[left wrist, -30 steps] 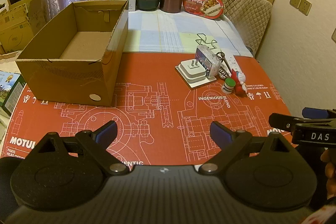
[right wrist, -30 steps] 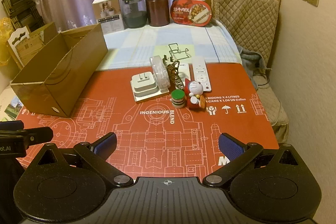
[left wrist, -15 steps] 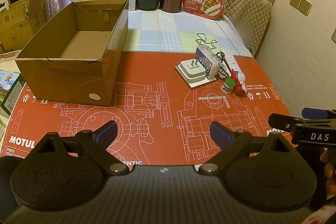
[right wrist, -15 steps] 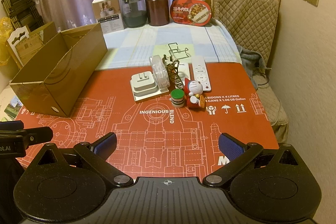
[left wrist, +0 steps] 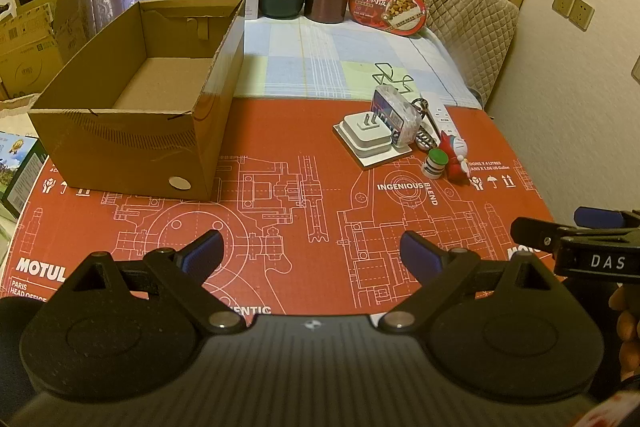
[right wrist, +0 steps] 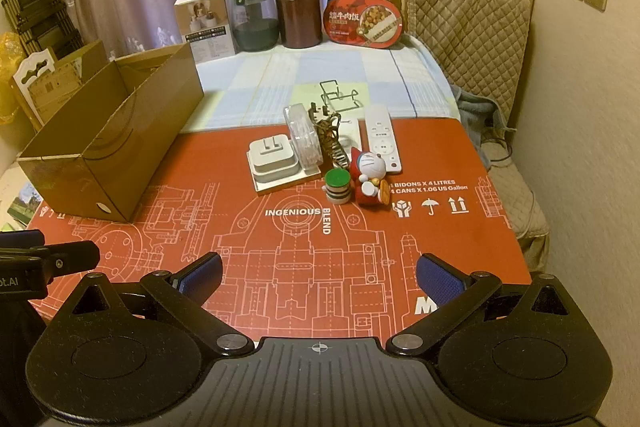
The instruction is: Organize rigid objects
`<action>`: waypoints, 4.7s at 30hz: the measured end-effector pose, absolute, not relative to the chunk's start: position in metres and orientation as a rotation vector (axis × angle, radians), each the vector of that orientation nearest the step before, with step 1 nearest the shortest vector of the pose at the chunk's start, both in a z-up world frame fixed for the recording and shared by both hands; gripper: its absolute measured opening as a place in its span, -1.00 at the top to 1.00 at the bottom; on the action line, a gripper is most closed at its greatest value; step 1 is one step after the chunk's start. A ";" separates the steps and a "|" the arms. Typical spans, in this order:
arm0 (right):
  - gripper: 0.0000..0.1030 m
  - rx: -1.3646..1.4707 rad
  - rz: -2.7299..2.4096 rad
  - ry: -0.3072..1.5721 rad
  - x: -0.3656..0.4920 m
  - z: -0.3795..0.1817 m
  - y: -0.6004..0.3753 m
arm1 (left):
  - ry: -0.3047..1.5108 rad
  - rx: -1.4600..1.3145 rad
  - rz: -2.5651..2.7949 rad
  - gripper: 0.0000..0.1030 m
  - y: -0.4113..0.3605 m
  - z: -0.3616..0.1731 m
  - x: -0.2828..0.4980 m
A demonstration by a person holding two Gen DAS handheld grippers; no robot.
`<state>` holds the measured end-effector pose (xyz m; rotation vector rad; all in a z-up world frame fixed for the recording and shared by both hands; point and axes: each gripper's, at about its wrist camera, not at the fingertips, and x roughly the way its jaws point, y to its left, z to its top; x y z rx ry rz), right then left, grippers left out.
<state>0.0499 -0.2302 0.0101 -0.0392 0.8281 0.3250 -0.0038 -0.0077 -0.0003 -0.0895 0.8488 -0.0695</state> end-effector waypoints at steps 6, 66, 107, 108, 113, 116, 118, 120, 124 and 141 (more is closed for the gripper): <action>-0.96 -0.040 0.324 0.828 0.050 0.010 -0.230 | 0.850 -0.091 -0.069 -0.81 -0.008 -0.002 -0.004; 0.11 0.014 0.412 0.893 0.251 -0.096 -0.262 | 0.836 -0.072 -0.236 -0.69 -0.066 -0.111 0.168; 0.21 0.119 0.378 0.779 0.199 -0.053 -0.276 | 0.715 0.029 -0.341 0.51 -0.087 -0.068 0.153; 0.21 0.112 0.388 0.773 0.194 -0.049 -0.272 | 0.708 0.023 -0.332 0.51 -0.080 -0.060 0.149; 0.21 0.076 0.474 0.728 0.176 -0.014 -0.239 | 0.673 -0.007 -0.286 0.51 -0.043 -0.018 0.134; 0.21 0.058 0.540 0.699 0.171 0.008 -0.209 | 0.648 -0.039 -0.251 0.51 -0.013 0.007 0.127; 0.21 0.062 0.591 0.682 0.169 0.023 -0.186 | 0.634 -0.041 -0.211 0.51 0.008 0.021 0.124; 0.21 0.060 0.643 0.665 0.167 0.035 -0.164 | 0.622 -0.027 -0.164 0.51 0.032 0.035 0.120; 0.21 0.036 0.752 0.646 0.168 0.052 -0.108 | 0.618 -0.011 -0.072 0.51 0.084 0.054 0.115; 0.21 -0.100 0.943 0.739 0.189 0.005 0.067 | 0.679 -0.059 0.110 0.51 0.226 0.017 0.121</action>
